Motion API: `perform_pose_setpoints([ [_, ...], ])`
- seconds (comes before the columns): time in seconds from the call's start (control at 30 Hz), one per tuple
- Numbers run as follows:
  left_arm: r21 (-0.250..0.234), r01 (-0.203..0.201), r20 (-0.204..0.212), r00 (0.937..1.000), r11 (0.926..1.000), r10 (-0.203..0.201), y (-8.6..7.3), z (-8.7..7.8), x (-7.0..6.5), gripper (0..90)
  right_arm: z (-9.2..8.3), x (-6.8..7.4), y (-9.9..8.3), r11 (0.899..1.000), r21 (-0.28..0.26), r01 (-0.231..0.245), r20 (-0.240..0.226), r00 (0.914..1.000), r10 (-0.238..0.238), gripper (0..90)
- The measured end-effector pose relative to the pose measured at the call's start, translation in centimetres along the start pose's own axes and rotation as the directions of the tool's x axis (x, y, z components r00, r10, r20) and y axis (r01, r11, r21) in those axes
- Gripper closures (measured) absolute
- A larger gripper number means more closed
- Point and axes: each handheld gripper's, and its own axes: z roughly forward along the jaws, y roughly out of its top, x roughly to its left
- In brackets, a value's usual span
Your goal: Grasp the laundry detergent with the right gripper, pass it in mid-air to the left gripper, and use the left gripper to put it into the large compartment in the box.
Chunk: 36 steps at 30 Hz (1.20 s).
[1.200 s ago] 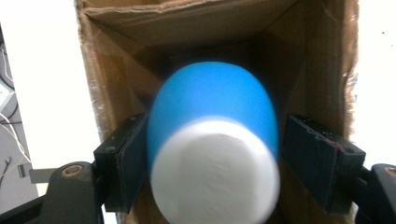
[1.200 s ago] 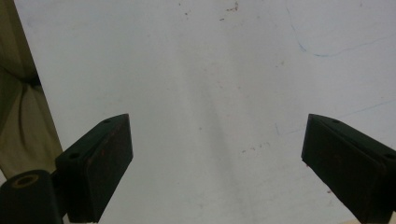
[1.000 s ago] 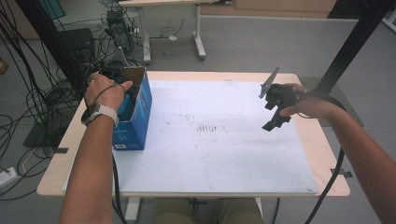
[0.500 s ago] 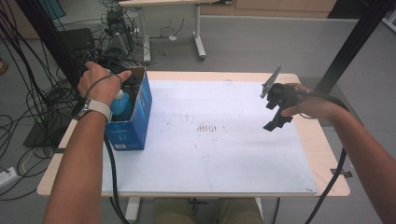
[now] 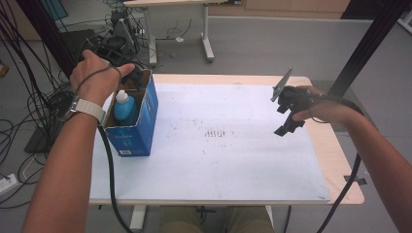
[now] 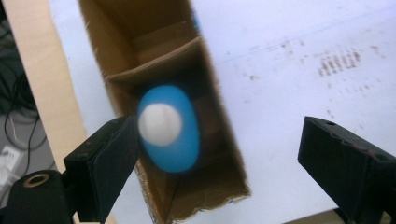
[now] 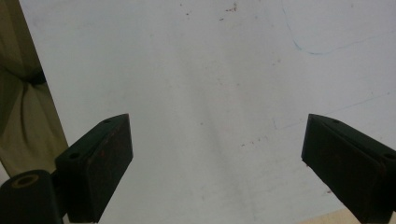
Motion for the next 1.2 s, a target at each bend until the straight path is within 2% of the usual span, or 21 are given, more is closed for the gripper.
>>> perform_pose_setpoints([
  [0.1,-0.005,-0.056,0.014,0.9983,0.9984,0.056,0.2,-0.8,-1.0,12.5,-0.1,0.0,-0.1,1.0,0.003,0.001,0.002,1.0,-0.001,8.7],
  [0.17,-0.001,-0.077,0.027,0.9967,0.997,0.077,0.3,-1.1,-1.6,12.6,-0.2,0.0,-0.1,1.0,0.006,0.0,0.004,1.0,0.0,8.7],
  [0.3,0.007,-0.136,0.048,0.9896,0.9907,0.135,0.6,-1.4,-2.7,12.6,-0.6,0.1,-0.2,1.0,0.007,-0.001,0.012,0.9999,0.001,8.7],
  [0.5,0.026,-0.232,0.089,0.9693,0.9723,0.229,1.0,-1.4,-4.2,12.5,-1.0,0.3,-0.3,1.0,0.002,-0.003,0.014,0.9999,0.003,8.7],
  [0.67,0.032,-0.305,0.113,0.9474,0.9519,0.3,1.2,-1.3,-5.7,12.6,-1.3,0.4,-0.4,1.0,-0.001,-0.01,0.012,0.9999,0.01,8.7],
  [0.7,0.033,-0.325,0.119,0.9404,0.9453,0.319,1.3,-1.2,-6.0,12.5,-1.3,0.4,-0.4,1.0,-0.003,-0.009,0.011,0.9999,0.009,8.7],
  [0.73,0.037,-0.352,0.126,0.9302,0.9354,0.345,1.4,-1.2,-6.4,12.6,-1.4,0.5,-0.4,1.0,-0.002,-0.011,0.013,0.9999,0.011,8.7],
  [0.8,0.03,-0.381,0.137,0.9172,0.9239,0.374,1.5,-1.2,-6.9,12.5,-1.6,0.5,-0.4,1.0,-0.003,-0.008,0.015,0.9999,0.008,8.7],
  [0.83,0.022,-0.406,0.145,0.9056,0.9137,0.399,1.5,-1.2,-7.4,12.6,-1.7,0.5,-0.4,1.0,-0.003,-0.008,0.014,0.9999,0.008,8.7],
  [0.97,0.018,-0.472,0.157,0.8722,0.8816,0.463,1.6,-0.9,-8.7,12.5,-1.8,0.4,-0.3,1.0,-0.002,-0.01,0.017,0.9998,0.01,8.7],
  [1.0,0.021,-0.492,0.16,0.8607,0.8701,0.483,1.7,-0.8,-9.1,12.2,-1.9,0.4,-0.3,1.0,-0.002,-0.012,0.018,0.9998,0.012,8.7],
  [1.03,0.022,-0.504,0.163,0.8541,0.8636,0.494,1.7,-0.7,-9.4,11.5,-1.9,0.4,-0.3,1.0,-0.001,-0.011,0.018,0.9998,0.011,8.7],
  [1.1,0.02,-0.534,0.174,0.8345,0.8454,0.523,1.8,-0.4,-10.0,11.4,-2.0,0.4,-0.2,1.0,-0.003,-0.009,0.019,0.9998,0.009,8.7],
  [1.13,0.018,-0.542,0.178,0.8286,0.8401,0.531,1.8,-0.3,-10.2,11.4,-2.0,0.4,-0.1,1.0,-0.004,-0.011,0.02,0.9997,0.011,8.7],
  [1.2,0.012,-0.574,0.19,0.8055,0.819,0.561,1.9,0.0,-10.8,11.4,-2.1,0.3,-0.1,1.0,-0.002,-0.01,0.022,0.9997,0.01,8.7],
])
